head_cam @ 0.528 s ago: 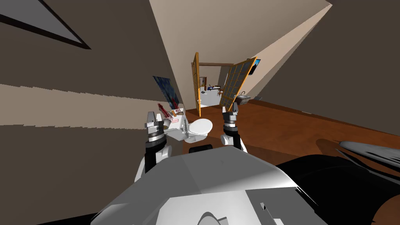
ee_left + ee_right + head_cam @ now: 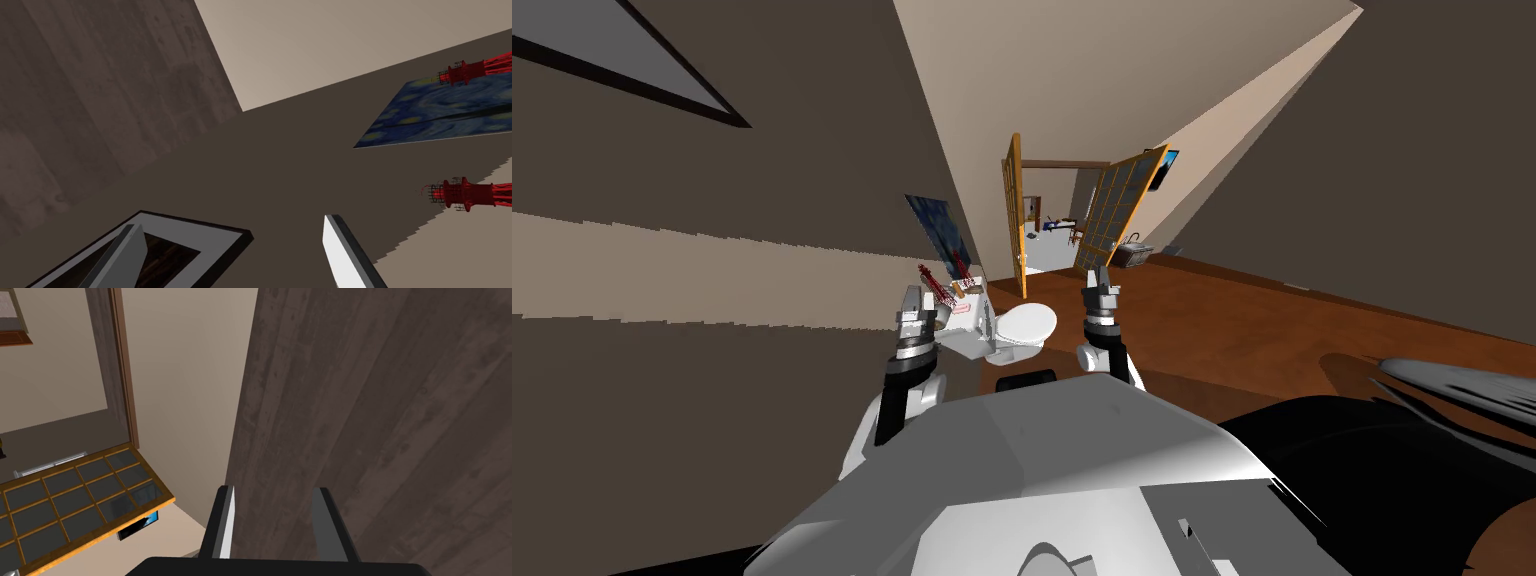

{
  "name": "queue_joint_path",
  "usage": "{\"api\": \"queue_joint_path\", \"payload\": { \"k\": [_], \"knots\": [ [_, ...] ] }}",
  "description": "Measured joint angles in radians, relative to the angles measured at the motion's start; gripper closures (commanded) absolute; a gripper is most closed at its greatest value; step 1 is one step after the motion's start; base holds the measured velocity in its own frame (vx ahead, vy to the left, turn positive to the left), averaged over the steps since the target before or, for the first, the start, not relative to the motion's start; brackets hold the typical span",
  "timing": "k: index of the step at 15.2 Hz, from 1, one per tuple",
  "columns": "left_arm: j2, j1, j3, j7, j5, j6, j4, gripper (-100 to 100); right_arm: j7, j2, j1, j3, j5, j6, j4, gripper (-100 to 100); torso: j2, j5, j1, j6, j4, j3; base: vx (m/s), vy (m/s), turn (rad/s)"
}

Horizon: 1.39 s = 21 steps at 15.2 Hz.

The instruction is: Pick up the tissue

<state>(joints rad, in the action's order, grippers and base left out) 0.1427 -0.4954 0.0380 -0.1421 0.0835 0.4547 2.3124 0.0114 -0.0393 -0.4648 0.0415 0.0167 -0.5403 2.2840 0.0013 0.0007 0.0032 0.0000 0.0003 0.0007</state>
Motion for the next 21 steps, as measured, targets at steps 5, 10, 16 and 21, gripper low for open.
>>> {"api": "queue_joint_path", "payload": {
  "k": [5,10,16,21],
  "knots": [
    [0.049,0.000,0.006,0.016,-0.004,-0.077,-0.023,-100,0.000,0.000,0.000,0.000,0.000,0.000,0.000,0,0.001,0.000,0.001,0.000,0.000,0.001,-0.032,0.049,-0.015],
    [0.061,0.000,0.003,0.028,-0.003,-0.154,-0.051,-100,0.000,0.000,0.000,0.000,0.000,0.000,0.000,0,0.000,0.000,0.000,0.000,0.000,0.000,-0.023,0.043,-0.013],
    [0.059,0.006,0.002,0.045,-0.004,-0.247,-0.080,-100,0.000,0.000,0.000,0.000,0.000,0.000,0.000,0,0.000,0.000,0.000,0.000,0.000,0.000,-0.021,0.039,-0.013],
    [0.049,0.013,0.002,0.062,-0.006,-0.333,-0.103,-100,0.000,0.000,0.000,0.000,0.000,0.000,0.000,0,0.000,0.000,0.000,0.000,0.000,0.000,-0.018,0.038,-0.014]
  ]
}}
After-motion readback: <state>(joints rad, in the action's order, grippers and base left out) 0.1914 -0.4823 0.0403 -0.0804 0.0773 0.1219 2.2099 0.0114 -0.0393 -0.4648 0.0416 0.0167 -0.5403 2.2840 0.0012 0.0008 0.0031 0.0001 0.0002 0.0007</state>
